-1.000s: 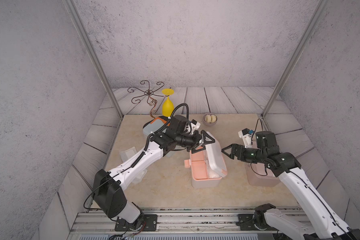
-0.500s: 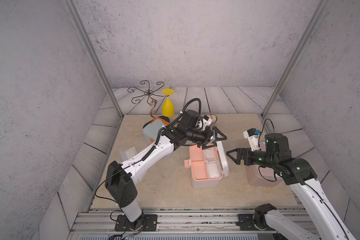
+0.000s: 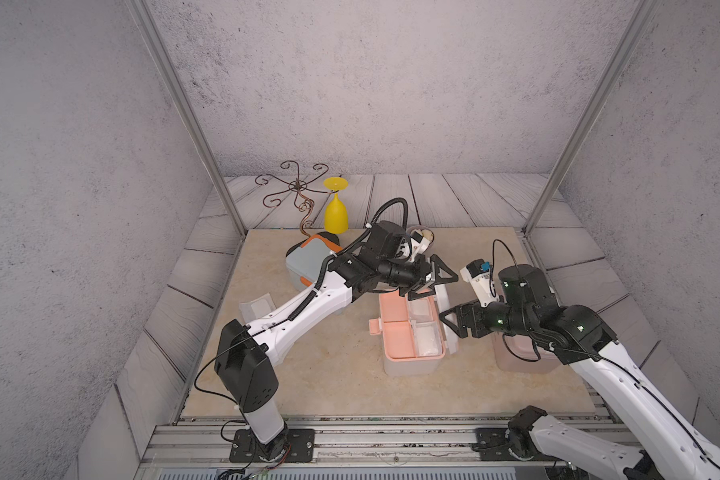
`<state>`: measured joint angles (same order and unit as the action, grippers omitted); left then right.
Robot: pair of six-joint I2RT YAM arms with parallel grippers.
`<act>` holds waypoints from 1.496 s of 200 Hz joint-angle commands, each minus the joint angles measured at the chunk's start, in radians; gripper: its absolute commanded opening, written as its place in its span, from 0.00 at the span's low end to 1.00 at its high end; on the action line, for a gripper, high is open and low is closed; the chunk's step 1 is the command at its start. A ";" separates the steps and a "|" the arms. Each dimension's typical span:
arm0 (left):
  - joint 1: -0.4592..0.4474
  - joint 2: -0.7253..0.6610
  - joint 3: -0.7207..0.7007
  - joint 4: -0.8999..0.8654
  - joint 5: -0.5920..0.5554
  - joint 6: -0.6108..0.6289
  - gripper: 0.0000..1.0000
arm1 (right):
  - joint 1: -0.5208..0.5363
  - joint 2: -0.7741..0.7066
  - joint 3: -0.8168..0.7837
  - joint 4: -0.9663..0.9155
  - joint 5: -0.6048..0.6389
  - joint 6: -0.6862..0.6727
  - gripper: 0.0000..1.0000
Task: Open first aid kits and take out gauze
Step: Open the lid of the first aid kit.
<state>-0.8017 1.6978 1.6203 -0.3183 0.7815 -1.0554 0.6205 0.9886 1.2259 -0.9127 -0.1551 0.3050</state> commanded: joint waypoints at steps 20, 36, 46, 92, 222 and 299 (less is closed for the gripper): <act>-0.005 -0.021 -0.005 0.024 0.001 0.000 0.80 | 0.177 0.070 0.071 -0.109 0.373 0.028 0.82; -0.005 -0.024 -0.008 0.031 0.002 -0.001 0.80 | 0.244 0.100 0.092 -0.131 0.485 0.046 0.81; -0.005 -0.027 -0.012 0.036 0.002 -0.003 0.80 | 0.277 0.122 0.101 -0.144 0.539 0.057 0.77; 0.021 -0.097 -0.090 0.042 -0.026 0.004 0.79 | 0.323 0.162 0.128 -0.170 0.632 0.103 0.59; 0.064 -0.303 -0.478 -0.180 -0.303 0.149 0.78 | 0.317 0.161 0.162 -0.214 0.724 0.238 0.24; 0.071 -0.239 -0.491 -0.273 -0.391 0.222 0.78 | 0.175 0.033 0.038 -0.149 0.559 0.323 0.21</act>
<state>-0.7330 1.4433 1.1225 -0.5362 0.4320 -0.8742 0.8562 1.0988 1.3144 -1.1137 0.5083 0.5659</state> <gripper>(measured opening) 0.781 0.257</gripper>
